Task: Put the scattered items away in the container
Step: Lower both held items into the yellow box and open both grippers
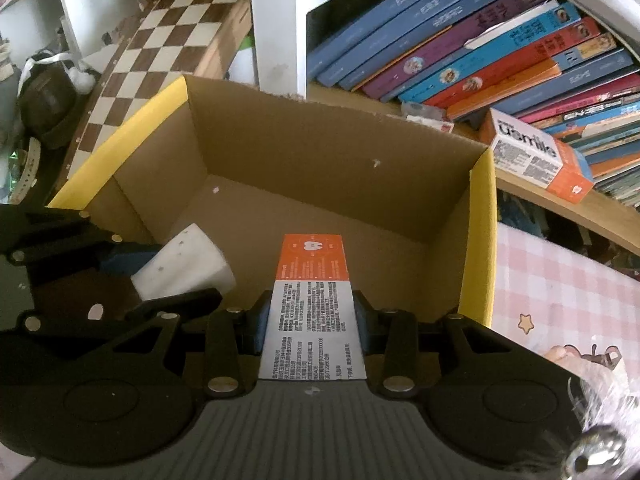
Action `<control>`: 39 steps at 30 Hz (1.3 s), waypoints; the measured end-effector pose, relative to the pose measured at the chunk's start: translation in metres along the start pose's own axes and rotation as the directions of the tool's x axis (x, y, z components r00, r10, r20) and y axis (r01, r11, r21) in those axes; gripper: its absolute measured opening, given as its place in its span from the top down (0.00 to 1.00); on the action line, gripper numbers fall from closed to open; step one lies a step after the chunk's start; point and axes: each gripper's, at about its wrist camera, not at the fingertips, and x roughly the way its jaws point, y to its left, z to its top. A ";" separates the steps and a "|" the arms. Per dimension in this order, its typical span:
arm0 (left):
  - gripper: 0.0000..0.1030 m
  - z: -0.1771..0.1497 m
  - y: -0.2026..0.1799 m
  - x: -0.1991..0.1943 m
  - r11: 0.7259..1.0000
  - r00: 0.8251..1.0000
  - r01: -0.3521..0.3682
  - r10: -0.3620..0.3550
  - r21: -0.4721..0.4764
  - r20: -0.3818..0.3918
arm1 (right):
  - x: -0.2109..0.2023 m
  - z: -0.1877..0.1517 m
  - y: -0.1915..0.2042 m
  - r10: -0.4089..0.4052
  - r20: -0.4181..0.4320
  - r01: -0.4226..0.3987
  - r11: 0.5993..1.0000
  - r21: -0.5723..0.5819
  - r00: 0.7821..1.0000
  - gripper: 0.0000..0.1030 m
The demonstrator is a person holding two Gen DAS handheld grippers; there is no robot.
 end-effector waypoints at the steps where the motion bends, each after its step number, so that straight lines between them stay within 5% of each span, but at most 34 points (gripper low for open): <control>1: 0.69 0.000 0.000 0.000 1.000 1.000 0.001 -0.001 -0.001 -0.003 | 0.000 0.000 0.000 0.001 -0.003 -0.001 1.000 -0.002 1.000 0.64; 26: 0.65 -0.007 -0.013 -0.012 1.000 1.000 0.001 -0.002 -0.016 -0.029 | -0.004 -0.009 0.001 0.028 -0.055 -0.031 0.998 -0.053 0.998 0.64; 29: 0.63 -0.006 -0.013 -0.014 1.000 0.999 -0.014 0.014 -0.010 -0.030 | -0.010 -0.010 0.002 0.048 -0.036 -0.050 0.998 -0.046 0.998 0.55; 32: 0.58 -0.005 -0.014 -0.020 1.000 1.000 -0.021 0.021 -0.006 -0.018 | -0.020 -0.009 0.003 0.053 -0.001 -0.053 0.998 -0.039 0.999 0.47; 34: 0.44 -0.004 -0.016 -0.026 1.000 1.000 -0.011 0.011 -0.001 0.005 | -0.027 -0.008 0.002 0.052 0.015 -0.052 0.998 -0.030 0.999 0.41; 37: 0.27 -0.002 -0.020 -0.035 1.000 0.999 -0.018 0.018 0.009 0.039 | -0.035 -0.008 -0.001 0.055 0.030 -0.054 0.998 -0.013 0.998 0.40; 39: 0.25 -0.002 -0.024 -0.041 0.999 0.998 -0.033 0.032 0.025 0.056 | -0.040 -0.009 -0.002 0.055 0.037 -0.055 0.998 -0.006 0.998 0.40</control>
